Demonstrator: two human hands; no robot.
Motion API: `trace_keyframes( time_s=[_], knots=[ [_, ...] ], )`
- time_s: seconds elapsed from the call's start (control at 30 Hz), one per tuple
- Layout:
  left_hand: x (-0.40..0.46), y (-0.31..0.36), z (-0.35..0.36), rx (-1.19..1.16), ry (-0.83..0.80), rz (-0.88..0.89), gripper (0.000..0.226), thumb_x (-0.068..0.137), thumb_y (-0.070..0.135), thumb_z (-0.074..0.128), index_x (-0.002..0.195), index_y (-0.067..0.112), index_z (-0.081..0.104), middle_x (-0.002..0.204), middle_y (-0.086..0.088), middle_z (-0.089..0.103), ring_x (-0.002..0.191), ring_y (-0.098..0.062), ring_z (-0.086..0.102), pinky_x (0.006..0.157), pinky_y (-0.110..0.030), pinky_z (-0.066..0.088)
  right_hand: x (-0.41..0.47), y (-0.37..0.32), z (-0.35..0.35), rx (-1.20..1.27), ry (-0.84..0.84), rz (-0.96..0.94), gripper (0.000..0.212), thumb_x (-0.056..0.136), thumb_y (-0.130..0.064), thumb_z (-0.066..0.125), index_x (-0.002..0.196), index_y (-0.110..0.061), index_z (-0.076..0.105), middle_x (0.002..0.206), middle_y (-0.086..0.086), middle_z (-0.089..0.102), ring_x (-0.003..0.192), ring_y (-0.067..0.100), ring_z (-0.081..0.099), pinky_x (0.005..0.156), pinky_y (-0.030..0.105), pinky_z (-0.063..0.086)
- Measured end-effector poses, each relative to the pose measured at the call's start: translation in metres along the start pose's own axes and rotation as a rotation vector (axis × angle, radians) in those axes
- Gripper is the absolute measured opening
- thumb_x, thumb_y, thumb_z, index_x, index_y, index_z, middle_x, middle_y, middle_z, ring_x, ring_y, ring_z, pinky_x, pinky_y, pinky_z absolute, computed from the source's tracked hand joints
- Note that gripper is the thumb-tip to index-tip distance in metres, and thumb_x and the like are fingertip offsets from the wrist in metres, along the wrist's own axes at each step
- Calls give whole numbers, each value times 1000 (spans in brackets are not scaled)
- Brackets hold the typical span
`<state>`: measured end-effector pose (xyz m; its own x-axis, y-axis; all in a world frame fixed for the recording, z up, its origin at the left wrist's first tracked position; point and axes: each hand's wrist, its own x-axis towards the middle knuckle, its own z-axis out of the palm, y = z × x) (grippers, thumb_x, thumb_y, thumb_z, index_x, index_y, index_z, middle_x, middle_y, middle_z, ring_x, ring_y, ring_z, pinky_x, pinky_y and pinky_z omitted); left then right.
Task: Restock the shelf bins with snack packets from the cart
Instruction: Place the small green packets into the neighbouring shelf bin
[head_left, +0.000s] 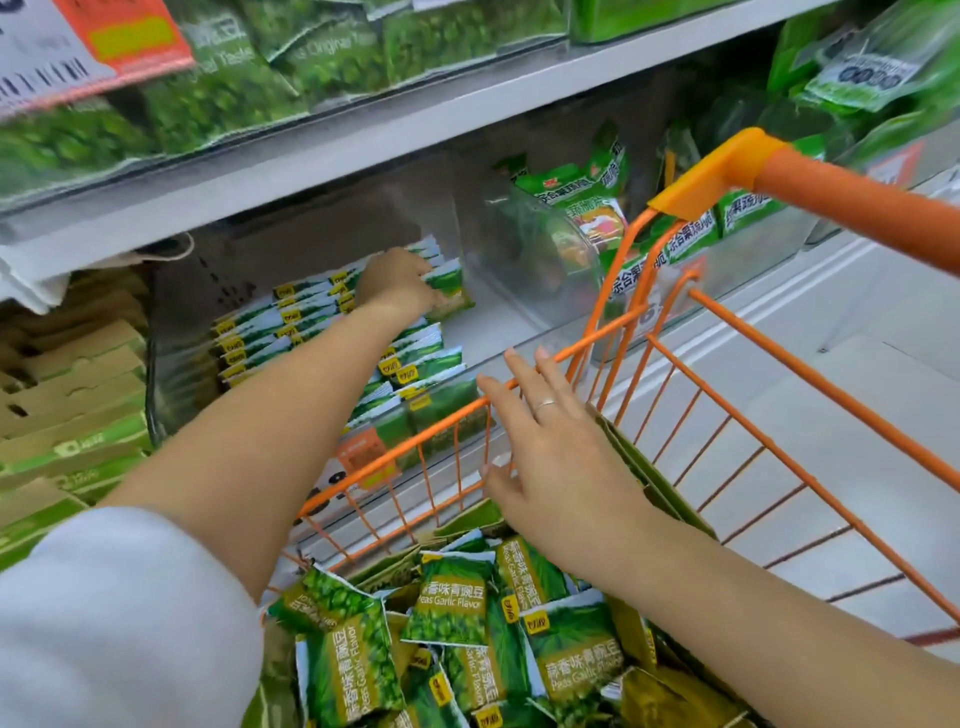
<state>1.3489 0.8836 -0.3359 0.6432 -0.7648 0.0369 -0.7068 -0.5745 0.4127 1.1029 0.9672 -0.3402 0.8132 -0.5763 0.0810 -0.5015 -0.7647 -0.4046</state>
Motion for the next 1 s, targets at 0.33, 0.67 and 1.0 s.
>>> trace_keyframes(
  time_s=[0.33,0.67,1.0],
  knots=[
    [10,-1,0,339,50,-48,52,82,26,75,126,11,51,122,-12,59,112,-33,57,70,-35,42,-1,0,0,50,-42,22,68,97,-31,46,152,-27,5,160,-5,-15,144,15,-23,118,33,5],
    [-144,4,-58,-388,251,324,6,88,24,60,92,28,62,75,13,58,61,0,48,64,-24,39,-13,-12,9,-120,130,-309,29,84,-18,60,112,-16,64,122,8,62,121,29,55,90,42,52],
    [-251,-67,-3,431,-723,425,71,93,45,55,151,23,21,156,-1,24,140,-21,29,109,-36,36,-22,-6,37,-459,-645,-267,27,99,-34,44,114,-14,54,109,7,59,99,26,58,69,32,43]
  ],
)
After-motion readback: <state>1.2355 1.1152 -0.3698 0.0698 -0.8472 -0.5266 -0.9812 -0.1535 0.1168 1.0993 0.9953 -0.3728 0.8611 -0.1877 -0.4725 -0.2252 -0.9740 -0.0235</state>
